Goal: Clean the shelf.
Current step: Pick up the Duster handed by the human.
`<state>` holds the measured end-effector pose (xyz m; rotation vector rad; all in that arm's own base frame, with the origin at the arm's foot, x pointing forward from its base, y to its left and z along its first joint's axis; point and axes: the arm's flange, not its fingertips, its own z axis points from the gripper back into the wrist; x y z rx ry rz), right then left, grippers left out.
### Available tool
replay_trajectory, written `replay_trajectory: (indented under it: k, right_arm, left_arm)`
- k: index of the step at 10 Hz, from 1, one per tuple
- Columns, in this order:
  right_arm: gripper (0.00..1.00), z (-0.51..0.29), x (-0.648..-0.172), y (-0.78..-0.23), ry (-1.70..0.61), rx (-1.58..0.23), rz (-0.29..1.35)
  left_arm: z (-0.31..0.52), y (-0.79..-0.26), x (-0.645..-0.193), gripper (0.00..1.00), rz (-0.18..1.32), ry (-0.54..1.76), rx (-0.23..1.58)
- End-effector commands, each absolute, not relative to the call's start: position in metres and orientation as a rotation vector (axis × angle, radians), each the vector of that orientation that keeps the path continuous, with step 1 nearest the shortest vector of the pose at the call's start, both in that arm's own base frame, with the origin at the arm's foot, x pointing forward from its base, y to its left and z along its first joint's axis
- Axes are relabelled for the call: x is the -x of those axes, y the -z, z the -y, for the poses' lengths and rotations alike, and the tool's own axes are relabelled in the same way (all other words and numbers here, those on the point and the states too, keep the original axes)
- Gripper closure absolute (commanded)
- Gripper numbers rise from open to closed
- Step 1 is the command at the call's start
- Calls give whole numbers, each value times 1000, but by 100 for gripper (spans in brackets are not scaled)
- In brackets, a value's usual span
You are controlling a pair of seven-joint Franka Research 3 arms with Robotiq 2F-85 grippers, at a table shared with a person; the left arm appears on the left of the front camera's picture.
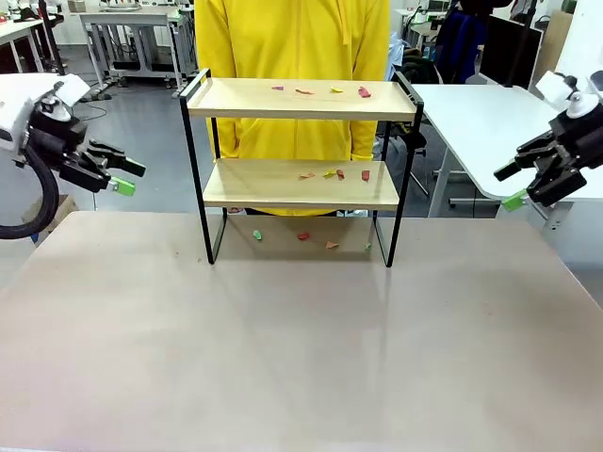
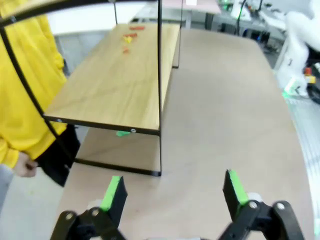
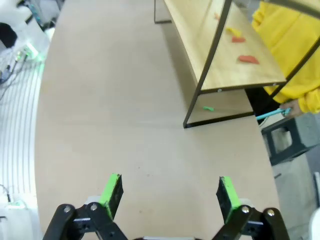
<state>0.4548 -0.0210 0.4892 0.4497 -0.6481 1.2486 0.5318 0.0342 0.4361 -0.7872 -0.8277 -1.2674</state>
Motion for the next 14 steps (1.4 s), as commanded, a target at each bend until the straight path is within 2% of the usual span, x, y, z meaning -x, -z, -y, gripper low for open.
replay_trajectory:
  k: [1,5,6,7,9,11,14]
  right_arm:
    - [0,10,-450,-504,-1201,-387,628]
    - [0,13,-452,-500,-1236,-387,617]
    - [0,32,-507,-512,-1203,-526,713]
    - [0,52,-550,-510,-1207,-588,783]
    - [0,91,-591,-484,-1265,-664,928]
    - [0,113,-599,-449,-1307,-786,1003]
    - [0,135,-598,-404,-1285,-864,1117]
  left_arm:
    - [-29,-474,-513,0,815,1298,709]
    - [-31,-476,-521,0,825,1310,716]
    - [-34,-474,-571,0,772,1301,861]
    - [-41,-462,-618,0,771,1232,899]
    - [-54,-431,-658,0,846,1224,980]
    - [-75,-403,-658,0,980,1259,1091]
    - [-88,-369,-653,0,1156,1292,1179]
